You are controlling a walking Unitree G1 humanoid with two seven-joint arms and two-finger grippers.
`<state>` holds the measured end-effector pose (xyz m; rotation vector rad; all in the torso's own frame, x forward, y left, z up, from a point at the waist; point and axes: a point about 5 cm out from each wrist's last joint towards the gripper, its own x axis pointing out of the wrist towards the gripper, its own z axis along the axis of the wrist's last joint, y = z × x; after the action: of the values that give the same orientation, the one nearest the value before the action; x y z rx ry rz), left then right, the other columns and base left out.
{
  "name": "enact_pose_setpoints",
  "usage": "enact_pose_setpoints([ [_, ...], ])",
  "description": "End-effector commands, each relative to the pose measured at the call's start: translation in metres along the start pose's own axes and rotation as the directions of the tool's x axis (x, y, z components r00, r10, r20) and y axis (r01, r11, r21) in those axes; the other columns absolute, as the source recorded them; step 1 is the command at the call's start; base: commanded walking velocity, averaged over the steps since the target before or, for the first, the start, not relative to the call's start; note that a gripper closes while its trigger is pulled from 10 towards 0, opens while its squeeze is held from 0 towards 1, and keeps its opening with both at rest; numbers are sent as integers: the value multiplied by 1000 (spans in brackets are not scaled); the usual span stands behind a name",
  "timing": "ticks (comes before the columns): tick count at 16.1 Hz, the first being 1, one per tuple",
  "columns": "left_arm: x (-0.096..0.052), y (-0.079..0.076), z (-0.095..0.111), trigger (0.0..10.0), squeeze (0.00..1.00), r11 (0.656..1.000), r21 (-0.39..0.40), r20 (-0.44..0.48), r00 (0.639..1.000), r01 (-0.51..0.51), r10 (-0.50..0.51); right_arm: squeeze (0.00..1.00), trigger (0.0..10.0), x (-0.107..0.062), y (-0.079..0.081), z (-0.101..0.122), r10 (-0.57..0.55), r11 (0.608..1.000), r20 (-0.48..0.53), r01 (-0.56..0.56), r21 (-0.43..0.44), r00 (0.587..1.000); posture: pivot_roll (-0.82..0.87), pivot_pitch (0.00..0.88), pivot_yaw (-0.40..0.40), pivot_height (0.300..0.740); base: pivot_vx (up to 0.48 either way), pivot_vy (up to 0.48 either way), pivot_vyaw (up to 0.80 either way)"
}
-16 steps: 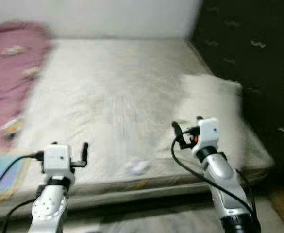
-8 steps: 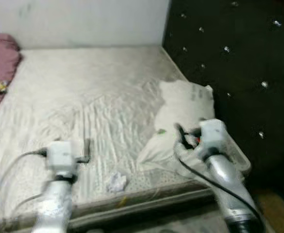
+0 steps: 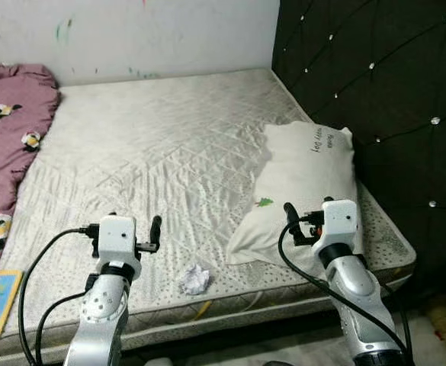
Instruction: Clean up the room
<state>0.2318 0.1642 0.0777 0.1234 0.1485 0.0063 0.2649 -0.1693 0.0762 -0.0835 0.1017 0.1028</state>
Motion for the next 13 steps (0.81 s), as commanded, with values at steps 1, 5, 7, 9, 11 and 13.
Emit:
enact_pose_setpoints([
  [1,-2,3,-1,10000,0,999,7,-14,999,-36,36,0,10000,3,4,7,30,999,30,-30,-16,999,-16,0,-10,740,0,0,0],
  [5,-16,4,-6,10000,0,998,-32,-29,999,-47,46,0,10000,7,8,8,67,998,32,-66,-22,997,14,0,-36,740,0,0,600],
  [7,-17,3,-7,10000,0,998,-17,-31,998,-60,59,0,10000,10,8,8,75,997,25,-75,-20,997,23,0,-48,740,0,0,775],
  [9,-15,3,-5,10000,0,997,-38,-27,998,-64,63,0,10000,13,8,9,78,997,23,-78,-14,997,23,0,-62,740,0,0,206],
  [11,-15,4,-4,10000,0,997,-50,-27,998,-63,61,0,10000,14,6,10,75,997,23,-75,-2,997,20,0,-65,740,0,240,0],
  [13,-16,3,-5,10000,0,996,-63,-34,998,-63,61,0,10000,13,6,9,77,997,18,-77,-3,997,20,0,-71,740,0,480,0],
])
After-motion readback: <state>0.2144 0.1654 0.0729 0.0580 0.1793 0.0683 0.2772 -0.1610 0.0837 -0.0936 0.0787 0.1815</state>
